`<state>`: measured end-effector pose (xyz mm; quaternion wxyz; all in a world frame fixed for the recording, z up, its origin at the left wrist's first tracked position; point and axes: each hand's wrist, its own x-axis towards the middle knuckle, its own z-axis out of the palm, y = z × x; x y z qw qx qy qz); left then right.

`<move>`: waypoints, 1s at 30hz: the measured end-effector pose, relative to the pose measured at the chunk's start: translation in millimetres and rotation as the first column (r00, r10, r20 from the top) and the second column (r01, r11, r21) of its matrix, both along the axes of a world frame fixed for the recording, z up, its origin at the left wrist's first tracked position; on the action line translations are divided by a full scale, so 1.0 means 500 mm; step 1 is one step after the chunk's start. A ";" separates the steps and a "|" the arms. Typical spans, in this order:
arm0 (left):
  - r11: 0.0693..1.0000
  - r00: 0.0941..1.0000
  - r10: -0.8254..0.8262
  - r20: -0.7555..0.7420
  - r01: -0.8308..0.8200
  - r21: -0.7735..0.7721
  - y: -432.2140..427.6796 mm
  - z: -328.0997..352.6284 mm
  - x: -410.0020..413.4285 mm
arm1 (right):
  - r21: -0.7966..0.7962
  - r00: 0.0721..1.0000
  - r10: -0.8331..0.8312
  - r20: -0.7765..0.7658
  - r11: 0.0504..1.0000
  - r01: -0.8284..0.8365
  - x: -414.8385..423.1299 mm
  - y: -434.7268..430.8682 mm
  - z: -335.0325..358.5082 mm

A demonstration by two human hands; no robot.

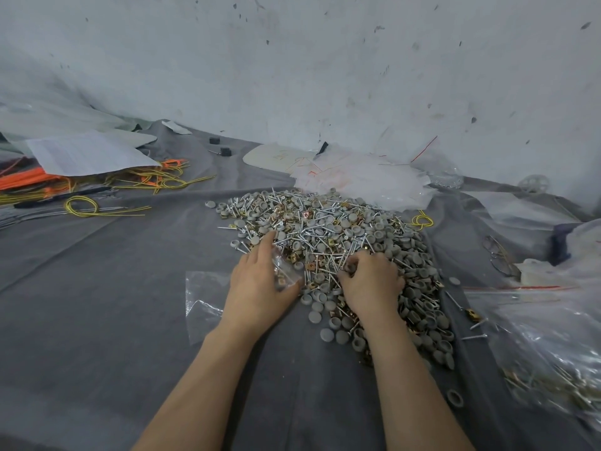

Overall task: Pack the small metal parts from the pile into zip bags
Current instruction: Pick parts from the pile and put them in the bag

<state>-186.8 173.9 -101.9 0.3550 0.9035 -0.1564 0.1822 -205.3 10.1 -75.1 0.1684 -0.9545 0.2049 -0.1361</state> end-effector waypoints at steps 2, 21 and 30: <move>1.000 1.000 0.003 -0.004 -0.003 0.001 0.000 0.000 0.000 | 0.004 1.000 -0.006 0.023 1.000 0.006 0.004 0.002 -0.005; 0.999 1.000 -0.020 0.005 0.021 -0.041 0.001 0.003 -0.008 | 0.481 0.831 0.375 0.410 0.685 -0.547 0.004 0.060 0.017; 1.000 1.000 0.017 0.006 -0.017 -0.018 0.002 -0.001 -0.002 | 0.013 0.929 0.328 -0.171 0.944 -0.331 -0.012 0.007 0.020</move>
